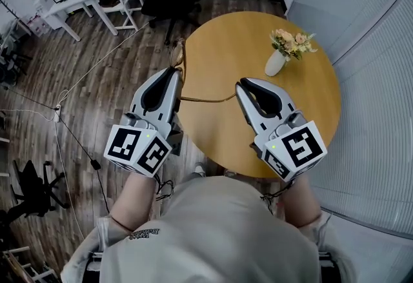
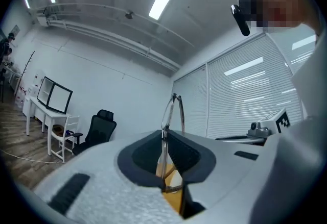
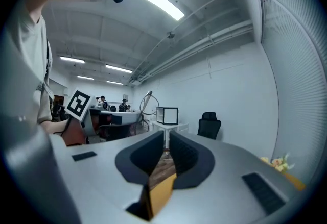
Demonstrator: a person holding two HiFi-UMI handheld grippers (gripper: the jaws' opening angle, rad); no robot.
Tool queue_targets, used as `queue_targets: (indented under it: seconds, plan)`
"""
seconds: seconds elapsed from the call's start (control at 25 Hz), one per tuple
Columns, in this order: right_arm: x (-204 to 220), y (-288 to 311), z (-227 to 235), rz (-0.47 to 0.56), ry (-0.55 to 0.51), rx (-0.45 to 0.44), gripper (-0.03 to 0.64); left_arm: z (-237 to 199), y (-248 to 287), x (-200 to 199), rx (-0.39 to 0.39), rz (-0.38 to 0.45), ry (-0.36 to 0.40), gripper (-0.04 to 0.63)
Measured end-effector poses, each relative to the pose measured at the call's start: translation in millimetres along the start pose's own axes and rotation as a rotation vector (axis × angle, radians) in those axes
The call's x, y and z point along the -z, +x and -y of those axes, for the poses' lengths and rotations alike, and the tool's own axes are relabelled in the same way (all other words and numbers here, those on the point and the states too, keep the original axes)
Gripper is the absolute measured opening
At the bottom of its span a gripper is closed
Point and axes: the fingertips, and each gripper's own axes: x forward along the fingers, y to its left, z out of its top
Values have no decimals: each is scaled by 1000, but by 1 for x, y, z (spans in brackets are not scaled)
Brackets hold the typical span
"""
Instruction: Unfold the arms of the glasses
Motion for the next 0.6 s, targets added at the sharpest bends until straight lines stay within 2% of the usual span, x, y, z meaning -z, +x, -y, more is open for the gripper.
queue_targets:
  seconds: [0.32, 0.52, 0.6]
  plan:
    - [26, -4, -8, -54, 37, -37, 37, -9, 8, 0, -22, 8, -80, 48]
    - [37, -6, -17, -73, 19, -67, 37, -12, 7, 10, -24, -3, -107, 48]
    - [40, -8, -17, -84, 13, -78, 37, -11, 8, 14, -22, -16, -92, 48]
